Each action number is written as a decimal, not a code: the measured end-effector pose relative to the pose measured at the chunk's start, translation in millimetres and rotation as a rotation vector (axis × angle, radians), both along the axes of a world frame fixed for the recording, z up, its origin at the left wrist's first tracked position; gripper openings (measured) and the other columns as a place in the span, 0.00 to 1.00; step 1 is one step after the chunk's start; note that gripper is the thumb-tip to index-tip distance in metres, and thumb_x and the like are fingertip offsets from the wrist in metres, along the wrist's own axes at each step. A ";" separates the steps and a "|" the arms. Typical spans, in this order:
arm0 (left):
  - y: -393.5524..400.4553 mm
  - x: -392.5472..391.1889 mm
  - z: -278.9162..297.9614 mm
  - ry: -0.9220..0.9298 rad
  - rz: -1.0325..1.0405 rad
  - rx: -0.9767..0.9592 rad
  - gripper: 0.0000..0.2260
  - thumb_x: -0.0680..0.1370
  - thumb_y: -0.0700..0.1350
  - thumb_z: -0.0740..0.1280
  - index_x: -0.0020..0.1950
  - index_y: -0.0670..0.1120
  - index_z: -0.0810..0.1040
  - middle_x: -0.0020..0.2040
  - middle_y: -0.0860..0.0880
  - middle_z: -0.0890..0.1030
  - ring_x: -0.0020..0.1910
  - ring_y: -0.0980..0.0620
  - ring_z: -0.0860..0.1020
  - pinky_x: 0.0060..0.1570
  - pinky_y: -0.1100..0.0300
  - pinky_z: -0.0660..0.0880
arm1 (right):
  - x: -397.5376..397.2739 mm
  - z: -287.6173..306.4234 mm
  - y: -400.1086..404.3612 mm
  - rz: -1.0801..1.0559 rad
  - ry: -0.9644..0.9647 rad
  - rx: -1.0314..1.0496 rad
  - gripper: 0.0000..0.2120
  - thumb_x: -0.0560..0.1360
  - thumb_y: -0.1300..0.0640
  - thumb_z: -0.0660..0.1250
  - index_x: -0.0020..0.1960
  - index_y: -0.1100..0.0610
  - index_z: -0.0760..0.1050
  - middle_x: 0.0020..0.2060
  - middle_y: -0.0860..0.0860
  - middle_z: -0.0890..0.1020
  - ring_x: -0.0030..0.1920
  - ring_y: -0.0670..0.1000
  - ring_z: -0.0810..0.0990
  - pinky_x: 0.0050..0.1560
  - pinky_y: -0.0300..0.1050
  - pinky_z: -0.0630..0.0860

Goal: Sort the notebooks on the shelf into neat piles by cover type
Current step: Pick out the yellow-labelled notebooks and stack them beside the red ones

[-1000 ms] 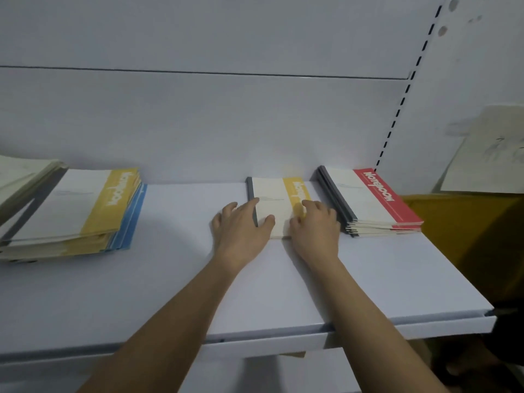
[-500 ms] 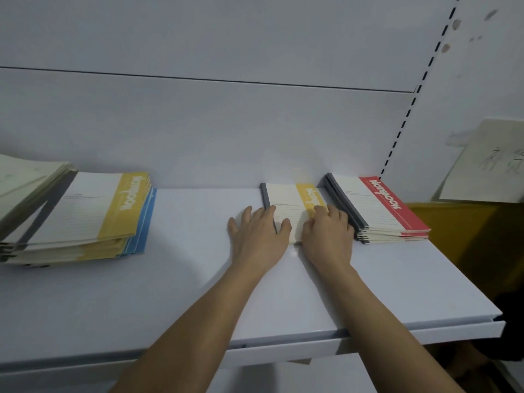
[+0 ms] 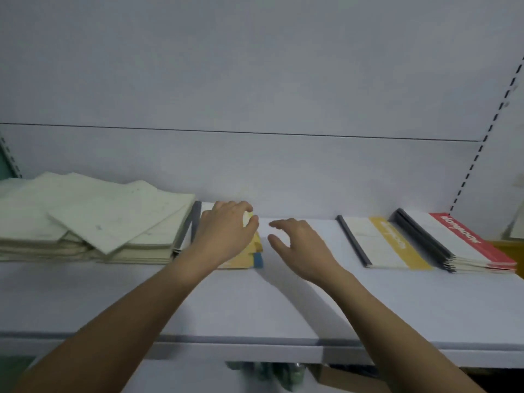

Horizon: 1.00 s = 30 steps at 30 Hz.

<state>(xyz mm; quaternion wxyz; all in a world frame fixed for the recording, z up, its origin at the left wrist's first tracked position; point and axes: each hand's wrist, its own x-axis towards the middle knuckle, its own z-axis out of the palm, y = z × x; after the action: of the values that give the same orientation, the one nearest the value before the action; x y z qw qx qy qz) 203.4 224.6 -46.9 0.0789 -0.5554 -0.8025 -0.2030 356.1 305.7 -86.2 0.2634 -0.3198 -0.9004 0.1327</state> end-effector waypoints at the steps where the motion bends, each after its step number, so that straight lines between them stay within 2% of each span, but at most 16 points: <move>1: -15.4 -18.2 3.5 0.023 0.034 -0.034 0.17 0.81 0.57 0.55 0.65 0.53 0.74 0.64 0.51 0.77 0.65 0.48 0.70 0.60 0.52 0.67 | -19.4 2.2 -9.5 0.028 -0.032 0.013 0.20 0.80 0.44 0.58 0.69 0.51 0.71 0.65 0.48 0.75 0.65 0.52 0.70 0.63 0.50 0.69; 4: -54.3 -67.1 5.0 0.075 0.095 -0.089 0.16 0.81 0.56 0.55 0.64 0.53 0.74 0.60 0.50 0.78 0.62 0.46 0.72 0.57 0.51 0.68 | -73.4 6.4 -32.1 0.075 -0.166 0.087 0.25 0.79 0.39 0.57 0.70 0.51 0.69 0.68 0.49 0.72 0.67 0.54 0.67 0.64 0.51 0.68; 6: -72.6 -91.6 3.1 0.015 0.099 -0.084 0.15 0.81 0.55 0.56 0.62 0.53 0.75 0.60 0.51 0.79 0.61 0.46 0.72 0.57 0.51 0.69 | -101.4 7.0 -40.1 0.091 -0.288 0.085 0.28 0.77 0.35 0.56 0.71 0.50 0.67 0.70 0.49 0.69 0.71 0.53 0.64 0.67 0.52 0.65; 10: -87.0 -114.7 -2.2 -0.052 0.037 -0.057 0.14 0.81 0.53 0.58 0.64 0.53 0.75 0.61 0.51 0.78 0.62 0.47 0.72 0.60 0.50 0.70 | -127.0 -1.2 -50.4 0.086 -0.410 -0.020 0.28 0.76 0.31 0.50 0.62 0.51 0.69 0.62 0.49 0.71 0.68 0.54 0.65 0.65 0.55 0.64; 13: -93.3 -120.6 -9.6 -0.099 -0.034 0.058 0.12 0.81 0.50 0.58 0.60 0.50 0.78 0.56 0.51 0.80 0.58 0.48 0.73 0.58 0.50 0.71 | -115.4 -12.0 -71.5 0.064 -0.318 0.017 0.30 0.76 0.31 0.47 0.69 0.48 0.66 0.67 0.45 0.69 0.70 0.51 0.63 0.67 0.52 0.60; 16: -101.1 -119.0 -15.3 -0.186 -0.091 0.180 0.10 0.80 0.47 0.60 0.52 0.48 0.80 0.46 0.52 0.82 0.48 0.50 0.76 0.49 0.53 0.74 | -93.8 -17.6 -97.0 0.066 -0.328 -0.004 0.35 0.73 0.28 0.46 0.76 0.42 0.57 0.77 0.42 0.57 0.77 0.48 0.52 0.74 0.50 0.51; 18: -103.0 -113.5 -15.3 -0.320 -0.104 0.182 0.09 0.79 0.46 0.61 0.47 0.48 0.81 0.39 0.52 0.81 0.41 0.50 0.77 0.43 0.55 0.75 | -86.4 -13.4 -104.8 0.058 -0.373 -0.029 0.36 0.74 0.28 0.48 0.77 0.42 0.53 0.78 0.42 0.53 0.77 0.47 0.49 0.75 0.49 0.49; 19: -102.6 -111.6 -15.0 -0.389 -0.107 0.169 0.09 0.79 0.46 0.62 0.45 0.48 0.81 0.37 0.52 0.81 0.39 0.50 0.78 0.41 0.56 0.75 | -86.3 -11.1 -106.4 0.057 -0.385 -0.030 0.35 0.75 0.29 0.50 0.77 0.43 0.54 0.77 0.43 0.55 0.77 0.47 0.50 0.74 0.49 0.50; 21: -101.3 -109.3 -11.2 -0.492 -0.117 0.115 0.10 0.77 0.47 0.63 0.40 0.48 0.82 0.35 0.51 0.82 0.36 0.50 0.80 0.36 0.57 0.77 | -88.6 -3.6 -108.6 0.062 -0.390 -0.004 0.31 0.77 0.32 0.51 0.74 0.47 0.62 0.73 0.47 0.64 0.74 0.50 0.59 0.70 0.50 0.58; 23: -102.6 -108.5 -4.9 -0.637 -0.121 0.040 0.14 0.78 0.49 0.61 0.39 0.45 0.82 0.34 0.48 0.84 0.29 0.51 0.79 0.28 0.62 0.73 | -90.4 5.3 -112.4 0.057 -0.307 -0.051 0.26 0.78 0.34 0.47 0.63 0.49 0.70 0.60 0.48 0.76 0.63 0.50 0.70 0.61 0.52 0.66; 24: -104.7 -107.6 -1.0 -0.755 -0.121 0.007 0.17 0.80 0.51 0.60 0.41 0.43 0.82 0.35 0.46 0.85 0.28 0.50 0.79 0.26 0.64 0.72 | -90.8 9.8 -114.8 0.035 -0.218 -0.135 0.24 0.79 0.34 0.46 0.57 0.48 0.73 0.53 0.47 0.78 0.56 0.50 0.73 0.57 0.51 0.68; 27: -109.8 -103.3 6.0 -1.192 -0.175 -0.073 0.23 0.82 0.58 0.56 0.52 0.41 0.80 0.44 0.40 0.85 0.37 0.43 0.84 0.34 0.59 0.79 | -92.2 20.1 -119.2 -0.034 0.072 -0.372 0.25 0.79 0.34 0.46 0.39 0.47 0.73 0.36 0.44 0.76 0.42 0.50 0.73 0.44 0.45 0.68; 28: -109.5 -100.9 6.8 -1.349 -0.216 -0.078 0.23 0.82 0.60 0.56 0.55 0.41 0.78 0.47 0.39 0.85 0.41 0.41 0.85 0.38 0.55 0.81 | -92.9 22.4 -122.1 -0.026 0.121 -0.390 0.26 0.78 0.33 0.46 0.39 0.47 0.74 0.35 0.43 0.77 0.41 0.49 0.73 0.43 0.44 0.68; 30: -104.8 -95.4 4.4 -1.665 -0.279 -0.025 0.22 0.81 0.59 0.58 0.57 0.40 0.77 0.47 0.39 0.83 0.44 0.40 0.84 0.44 0.49 0.81 | -96.7 21.5 -128.5 0.042 0.141 -0.358 0.29 0.77 0.31 0.44 0.51 0.45 0.79 0.45 0.41 0.82 0.48 0.45 0.78 0.50 0.44 0.72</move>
<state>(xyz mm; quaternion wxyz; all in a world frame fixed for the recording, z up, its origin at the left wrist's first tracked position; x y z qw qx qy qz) 108.0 119.8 -42.5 -0.5702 -0.3193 -0.5251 -0.5452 259.4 177.2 -64.7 0.2620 -0.3324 -0.8483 0.3184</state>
